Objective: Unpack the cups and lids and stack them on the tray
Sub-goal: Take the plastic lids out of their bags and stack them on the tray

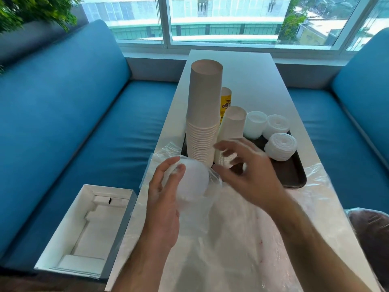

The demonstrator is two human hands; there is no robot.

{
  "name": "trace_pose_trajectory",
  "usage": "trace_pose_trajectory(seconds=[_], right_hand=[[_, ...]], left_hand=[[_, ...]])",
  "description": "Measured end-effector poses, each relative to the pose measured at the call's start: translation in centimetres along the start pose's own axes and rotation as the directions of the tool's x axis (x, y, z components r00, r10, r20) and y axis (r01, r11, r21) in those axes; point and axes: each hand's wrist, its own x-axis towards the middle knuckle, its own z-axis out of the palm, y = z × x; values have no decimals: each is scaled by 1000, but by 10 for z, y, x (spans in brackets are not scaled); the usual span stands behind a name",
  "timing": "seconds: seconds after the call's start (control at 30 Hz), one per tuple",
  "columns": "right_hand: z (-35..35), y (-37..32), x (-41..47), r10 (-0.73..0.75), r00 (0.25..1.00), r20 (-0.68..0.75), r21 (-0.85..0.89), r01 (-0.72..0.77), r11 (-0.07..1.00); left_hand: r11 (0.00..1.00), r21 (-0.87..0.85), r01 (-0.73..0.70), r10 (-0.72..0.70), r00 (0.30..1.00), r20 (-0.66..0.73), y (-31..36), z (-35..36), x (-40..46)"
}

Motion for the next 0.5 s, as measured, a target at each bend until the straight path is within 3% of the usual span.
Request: trace_pose_trajectory(seconds=[0.1,0.5], right_hand=[[9,-21,-7,22,975,222,-56,-9,998],[23,-23,-14,-42,994,99,-52,47,998]], left_hand=[[1000,-10,3,-3,1000,19,0,1,-2],[999,-1,44,-44,999,-25,2,1,0]])
